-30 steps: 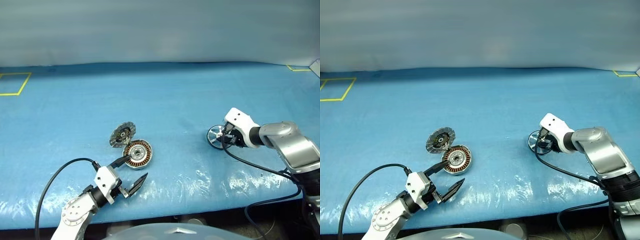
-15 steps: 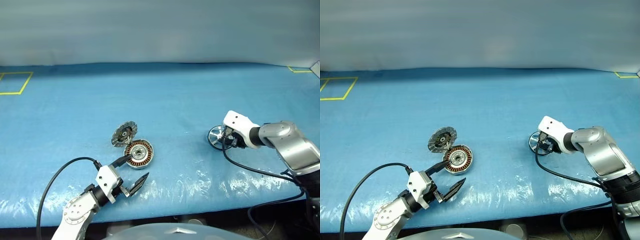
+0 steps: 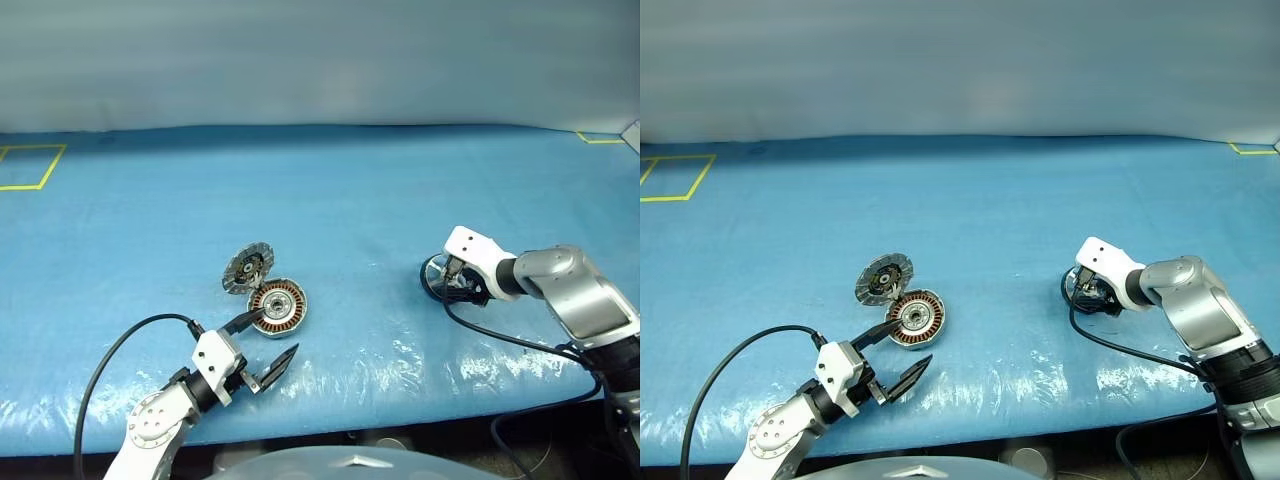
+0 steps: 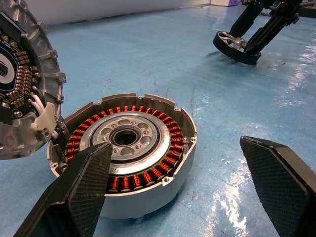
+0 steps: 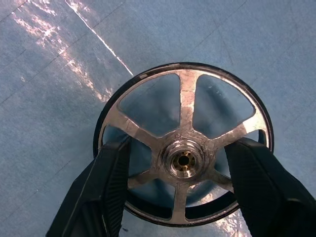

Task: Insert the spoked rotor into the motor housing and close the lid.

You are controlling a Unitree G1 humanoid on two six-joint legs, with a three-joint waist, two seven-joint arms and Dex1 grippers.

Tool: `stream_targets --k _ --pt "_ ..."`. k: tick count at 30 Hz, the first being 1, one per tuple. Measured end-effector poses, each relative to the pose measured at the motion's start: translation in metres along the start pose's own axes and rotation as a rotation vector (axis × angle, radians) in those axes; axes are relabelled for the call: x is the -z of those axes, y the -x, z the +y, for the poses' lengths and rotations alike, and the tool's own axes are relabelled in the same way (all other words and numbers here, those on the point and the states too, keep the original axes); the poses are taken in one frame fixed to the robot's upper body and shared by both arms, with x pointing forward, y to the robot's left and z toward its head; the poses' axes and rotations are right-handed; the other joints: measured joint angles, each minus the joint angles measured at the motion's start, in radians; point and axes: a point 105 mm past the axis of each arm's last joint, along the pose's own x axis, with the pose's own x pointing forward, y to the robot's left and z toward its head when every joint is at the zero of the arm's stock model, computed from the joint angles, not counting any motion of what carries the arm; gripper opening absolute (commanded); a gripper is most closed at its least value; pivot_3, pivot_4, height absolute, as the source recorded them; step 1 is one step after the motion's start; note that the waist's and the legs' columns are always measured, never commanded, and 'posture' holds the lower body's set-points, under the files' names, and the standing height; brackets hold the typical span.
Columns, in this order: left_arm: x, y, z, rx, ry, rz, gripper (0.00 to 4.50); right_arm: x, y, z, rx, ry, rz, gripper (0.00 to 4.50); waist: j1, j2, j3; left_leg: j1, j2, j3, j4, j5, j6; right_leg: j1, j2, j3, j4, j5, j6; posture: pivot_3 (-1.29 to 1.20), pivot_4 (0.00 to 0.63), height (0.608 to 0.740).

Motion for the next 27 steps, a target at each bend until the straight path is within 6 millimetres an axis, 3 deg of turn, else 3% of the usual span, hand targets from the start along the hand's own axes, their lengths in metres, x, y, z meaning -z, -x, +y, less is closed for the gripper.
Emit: stream_targets --k 6,12,17,20,27 --pt "0.000 -0.001 0.000 0.000 -0.002 -0.001 4.50 -0.001 -0.002 0.000 0.002 -0.011 -0.005 3.08 0.000 0.000 0.000 0.000 0.000 0.000 0.000 0.000 0.000 0.000 0.000 0.000 0.000 0.000 0.000 0.00 0.150 0.740" --pt "0.000 -0.001 0.001 0.001 -0.004 -0.002 4.50 -0.004 0.003 -0.007 0.037 -0.035 -0.030 1.88 -0.001 0.000 0.000 0.000 0.000 0.000 0.000 0.000 0.000 0.000 0.000 0.000 0.000 0.000 0.000 0.00 0.150 0.740" --pt "0.000 -0.001 0.001 0.000 -0.003 -0.001 4.50 -0.012 0.003 -0.004 0.046 -0.025 -0.055 1.85 -0.002 0.000 0.000 0.000 0.000 0.000 0.000 0.000 0.000 -0.001 0.000 0.000 0.000 0.000 0.000 0.00 0.150 0.740" --pt "0.000 -0.001 0.001 0.000 -0.004 -0.001 4.50 -0.035 0.003 0.010 0.018 0.025 -0.131 1.85 -0.002 0.002 0.001 -0.001 0.000 0.000 0.000 0.000 0.000 -0.002 0.000 0.000 0.000 0.000 0.000 0.00 0.150 0.740" --pt "0.001 0.001 0.004 -0.029 -0.021 0.007 4.50 -0.107 0.028 0.038 0.023 0.280 -0.356 1.85 -0.002 0.002 0.002 -0.002 0.000 0.000 0.000 0.000 0.000 -0.002 0.000 0.000 0.000 0.000 0.001 0.00 0.150 0.740"
